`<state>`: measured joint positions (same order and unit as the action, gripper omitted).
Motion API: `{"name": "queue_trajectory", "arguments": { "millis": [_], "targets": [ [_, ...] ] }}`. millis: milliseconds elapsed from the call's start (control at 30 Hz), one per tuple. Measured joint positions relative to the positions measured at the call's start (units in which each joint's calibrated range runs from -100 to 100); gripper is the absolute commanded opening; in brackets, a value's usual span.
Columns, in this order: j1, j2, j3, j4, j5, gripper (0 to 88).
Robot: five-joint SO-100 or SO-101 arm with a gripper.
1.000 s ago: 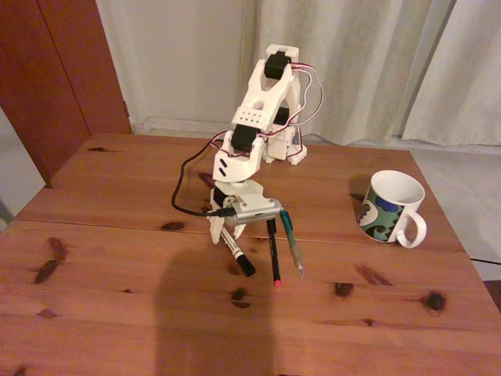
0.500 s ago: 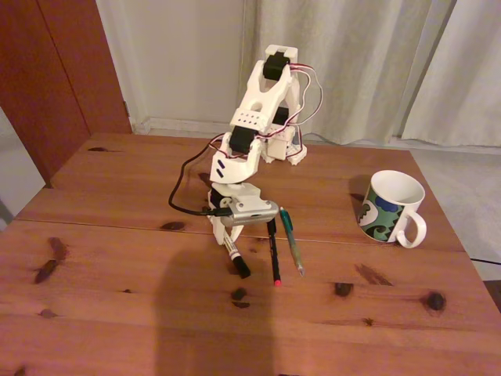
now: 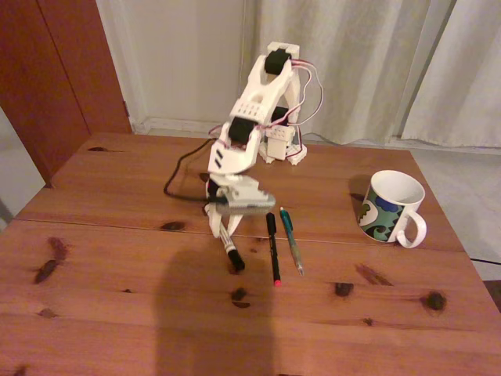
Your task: Clean up the desk and place the pens and markers into the cup
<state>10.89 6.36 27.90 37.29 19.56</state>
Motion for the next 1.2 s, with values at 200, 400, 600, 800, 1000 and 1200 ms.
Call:
{"name": "queue_trajectory", "arguments": {
  "millis": [200,400,600,800,1000,1200],
  "targets": [
    [-1.5,-17.0,8.9,0.0,-5.5,0.7],
    [-2.5,-33.0,16.7,0.0,-13.8,0.6],
    [-5.0,-50.0,23.8,-3.1,-23.9,0.5],
    [-10.5,-60.1,34.8,-14.5,-26.6,0.5],
    [-12.9,-61.3,40.3,-29.0,-28.0,0.5],
    [-16.4,-56.5,40.3,-38.1,-29.3,0.5]
  ]
}}
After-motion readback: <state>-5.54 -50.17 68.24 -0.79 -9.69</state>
